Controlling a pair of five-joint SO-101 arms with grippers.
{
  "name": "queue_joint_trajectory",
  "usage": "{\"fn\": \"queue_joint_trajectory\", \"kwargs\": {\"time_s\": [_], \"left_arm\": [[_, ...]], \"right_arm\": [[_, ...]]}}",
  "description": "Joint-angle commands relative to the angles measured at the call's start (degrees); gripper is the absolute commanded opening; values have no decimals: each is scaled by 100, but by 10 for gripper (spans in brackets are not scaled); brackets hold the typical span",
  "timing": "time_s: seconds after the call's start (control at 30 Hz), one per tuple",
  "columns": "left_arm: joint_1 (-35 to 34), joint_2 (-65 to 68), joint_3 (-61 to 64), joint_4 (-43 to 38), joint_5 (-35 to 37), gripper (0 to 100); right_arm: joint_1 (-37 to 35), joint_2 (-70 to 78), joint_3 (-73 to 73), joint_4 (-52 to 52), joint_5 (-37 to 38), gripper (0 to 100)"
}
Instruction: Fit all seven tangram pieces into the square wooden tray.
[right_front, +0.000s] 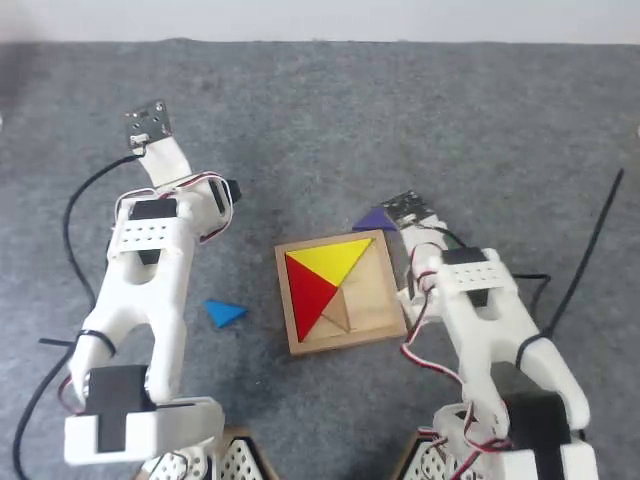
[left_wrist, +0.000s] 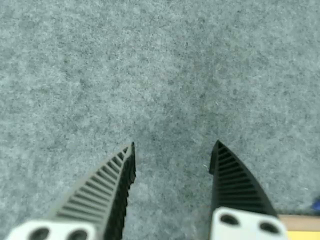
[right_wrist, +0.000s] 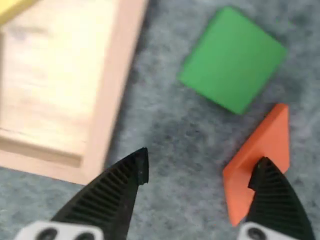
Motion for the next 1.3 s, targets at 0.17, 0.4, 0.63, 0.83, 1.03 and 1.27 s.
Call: {"fn": "queue_joint_trajectory", "kwargs": {"time_s": [0.17,0.4,0.63,0.83,1.03,1.27], "left_arm": [[-44,-264,-119,9,-62,239],[-53,-264,-119,9,-62,239],[-53,-264,-119,18,-62,239],[-53,-264,-119,18,-62,239],[-53,-264,-110,18,-62,239],[-53,-264,-84,9,-62,239]], "right_arm": [[690,154,-176,-75,404,314],[1033,198,-185,-75,712,314],[1516,224,-308,-84,1020,314],[1982,699,-738,22,1301,314],[2149,1068,-1134,57,1310,314],[2475,1130,-1284,-75,1495,313]]}}
